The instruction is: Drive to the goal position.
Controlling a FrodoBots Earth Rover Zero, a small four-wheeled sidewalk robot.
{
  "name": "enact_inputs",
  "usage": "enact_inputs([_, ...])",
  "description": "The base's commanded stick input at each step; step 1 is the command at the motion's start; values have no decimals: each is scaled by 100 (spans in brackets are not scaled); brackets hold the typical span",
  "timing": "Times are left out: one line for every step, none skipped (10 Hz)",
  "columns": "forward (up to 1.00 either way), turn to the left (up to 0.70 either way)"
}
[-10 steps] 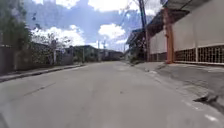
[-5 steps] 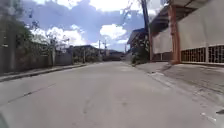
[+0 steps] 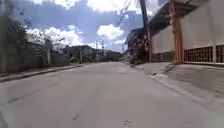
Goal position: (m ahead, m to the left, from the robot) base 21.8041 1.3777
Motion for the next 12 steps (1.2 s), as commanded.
enact_inputs([85, 0])
enact_inputs([85, 0])
enact_inputs([85, 0])
enact_inputs([85, 0])
enact_inputs([85, 0])
enact_inputs([85, 0])
enact_inputs([85, 0])
enact_inputs([85, 0])
enact_inputs([85, 0])
enact_inputs([85, 0])
enact_inputs([85, -8])
enact_inputs([85, -28])
